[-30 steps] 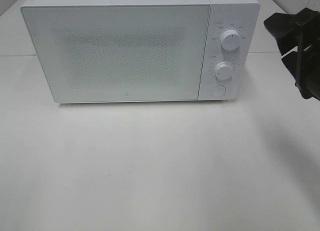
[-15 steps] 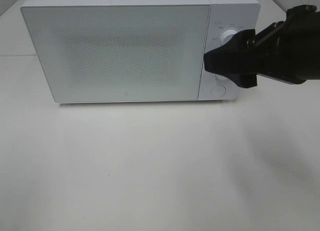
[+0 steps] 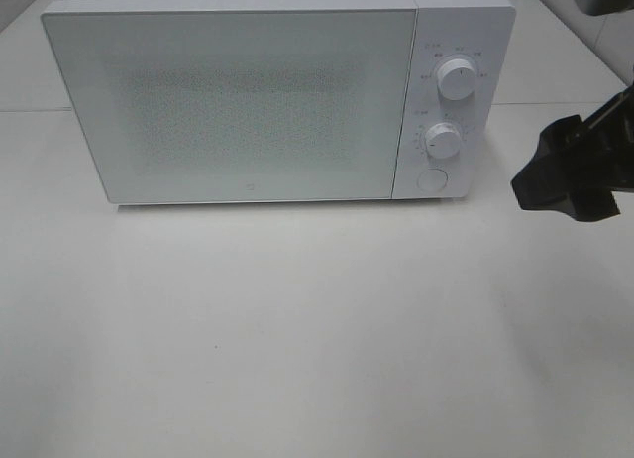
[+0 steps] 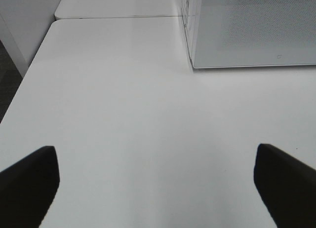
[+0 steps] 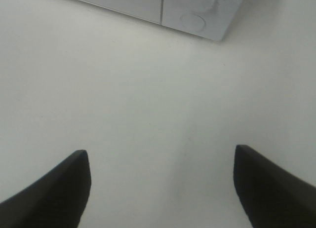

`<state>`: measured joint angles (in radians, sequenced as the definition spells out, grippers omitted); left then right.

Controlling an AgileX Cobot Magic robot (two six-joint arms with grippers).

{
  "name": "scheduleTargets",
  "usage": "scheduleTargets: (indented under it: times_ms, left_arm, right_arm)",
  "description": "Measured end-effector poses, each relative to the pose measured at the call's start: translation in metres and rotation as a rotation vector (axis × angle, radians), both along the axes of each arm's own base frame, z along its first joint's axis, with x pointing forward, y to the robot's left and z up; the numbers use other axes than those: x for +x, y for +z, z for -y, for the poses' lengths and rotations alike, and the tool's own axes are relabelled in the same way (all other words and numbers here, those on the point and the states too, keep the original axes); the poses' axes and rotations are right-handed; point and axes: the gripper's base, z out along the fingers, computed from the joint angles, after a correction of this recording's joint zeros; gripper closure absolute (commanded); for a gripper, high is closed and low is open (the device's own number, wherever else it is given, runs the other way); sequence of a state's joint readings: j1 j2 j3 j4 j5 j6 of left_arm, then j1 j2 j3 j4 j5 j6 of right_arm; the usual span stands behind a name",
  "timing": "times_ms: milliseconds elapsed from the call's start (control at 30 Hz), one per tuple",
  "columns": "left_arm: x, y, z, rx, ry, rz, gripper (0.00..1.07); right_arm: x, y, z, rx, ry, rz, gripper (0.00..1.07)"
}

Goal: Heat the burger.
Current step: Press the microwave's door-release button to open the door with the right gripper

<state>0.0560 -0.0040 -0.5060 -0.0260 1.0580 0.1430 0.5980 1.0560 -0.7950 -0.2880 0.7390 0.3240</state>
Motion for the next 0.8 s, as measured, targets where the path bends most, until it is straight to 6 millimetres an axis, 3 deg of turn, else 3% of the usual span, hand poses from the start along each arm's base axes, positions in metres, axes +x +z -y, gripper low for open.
scheduleTargets:
  times_ms: [233,467,800]
  left_arm:
    - [0.000,0.000,0.000,0.000,0.000,0.000,0.03]
    - [0.000,0.000,0.000,0.000,0.000,0.000,0.03]
    - [0.000,0.000,0.000,0.000,0.000,0.000,0.03]
  right_arm:
    - [0.001,-0.003,0.013,-0.034,-0.103,-0.045,0.31]
    - [0.006,-0.006,0.047,-0.041,-0.312,-0.125,0.31]
    - [0.008,-0.009,0.075,-0.023,-0.407,-0.192,0.31]
